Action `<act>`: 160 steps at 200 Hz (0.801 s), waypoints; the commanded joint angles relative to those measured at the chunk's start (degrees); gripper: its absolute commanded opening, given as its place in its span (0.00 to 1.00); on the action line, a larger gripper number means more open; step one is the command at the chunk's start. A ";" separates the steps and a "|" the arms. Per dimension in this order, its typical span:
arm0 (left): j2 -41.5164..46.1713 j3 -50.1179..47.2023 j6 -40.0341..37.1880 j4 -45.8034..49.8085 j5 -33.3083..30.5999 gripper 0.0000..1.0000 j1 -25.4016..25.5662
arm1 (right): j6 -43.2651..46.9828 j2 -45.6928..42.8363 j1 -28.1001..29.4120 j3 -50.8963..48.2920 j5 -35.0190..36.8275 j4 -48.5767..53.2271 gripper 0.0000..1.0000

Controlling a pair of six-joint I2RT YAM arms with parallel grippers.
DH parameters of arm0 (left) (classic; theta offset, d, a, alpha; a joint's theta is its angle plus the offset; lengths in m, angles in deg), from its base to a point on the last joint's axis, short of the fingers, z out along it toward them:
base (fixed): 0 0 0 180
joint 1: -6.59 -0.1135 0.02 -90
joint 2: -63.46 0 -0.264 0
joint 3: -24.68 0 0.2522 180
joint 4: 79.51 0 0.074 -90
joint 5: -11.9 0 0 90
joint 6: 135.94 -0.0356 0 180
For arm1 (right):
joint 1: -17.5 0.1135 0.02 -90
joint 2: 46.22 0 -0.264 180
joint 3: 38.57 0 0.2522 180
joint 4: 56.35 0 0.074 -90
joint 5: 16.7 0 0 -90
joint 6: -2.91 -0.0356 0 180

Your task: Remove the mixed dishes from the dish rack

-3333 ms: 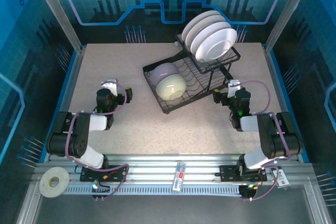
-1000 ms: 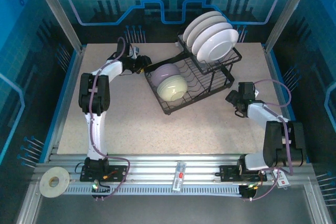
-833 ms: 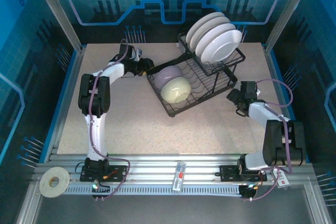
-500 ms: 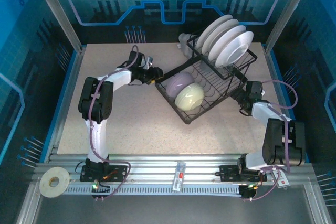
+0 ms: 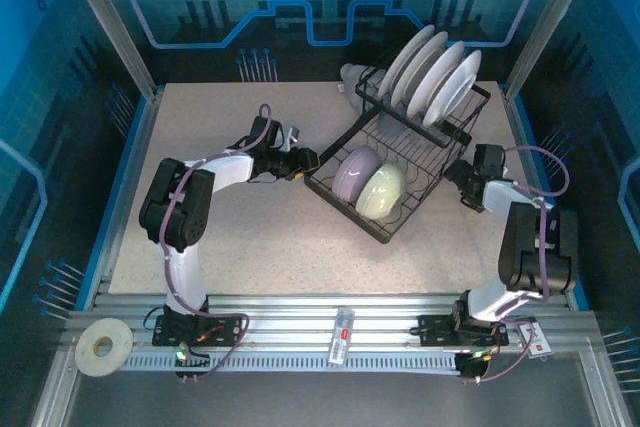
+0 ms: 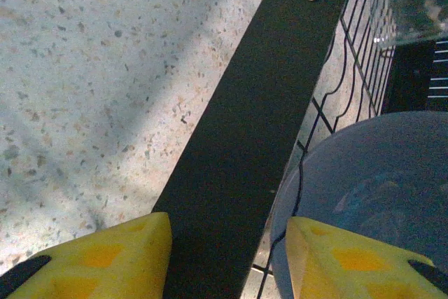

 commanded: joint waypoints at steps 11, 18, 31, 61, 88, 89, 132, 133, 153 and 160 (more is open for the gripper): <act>1.78 -3.90 1.30 3.45 5.80 0.48 3.22 | -1.26 3.94 2.97 3.91 -6.71 -5.28 0.87; 2.09 -4.37 1.24 3.44 5.80 0.47 3.26 | -1.44 4.55 3.53 4.77 -6.71 -5.55 0.87; 2.35 -5.08 1.19 3.38 5.90 0.47 3.39 | -1.89 5.54 4.15 6.48 -6.50 -5.65 0.87; 3.06 -6.07 0.98 3.28 6.06 0.48 4.00 | -3.89 6.11 4.33 6.74 -4.50 -6.43 0.88; 3.55 -6.35 0.91 2.82 6.34 0.48 4.75 | -4.20 5.24 2.82 7.03 -3.66 -5.82 0.89; 3.55 -6.35 0.86 2.91 6.33 0.48 4.78 | -4.19 5.21 2.74 7.08 -3.64 -5.70 0.90; 3.20 -7.02 0.59 2.71 6.60 0.48 6.23 | -1.70 4.03 -0.33 12.51 -0.19 7.56 0.96; 3.25 -7.04 0.57 2.72 6.60 0.48 6.22 | -1.57 4.12 -0.42 12.81 -0.10 7.98 0.96; 3.29 -7.47 -0.06 2.81 6.68 0.48 6.98 | 1.30 4.87 -1.32 17.45 1.76 17.70 1.00; 3.29 -7.58 -0.28 2.79 6.68 0.48 7.26 | 1.93 4.11 -1.48 17.39 2.56 18.27 1.00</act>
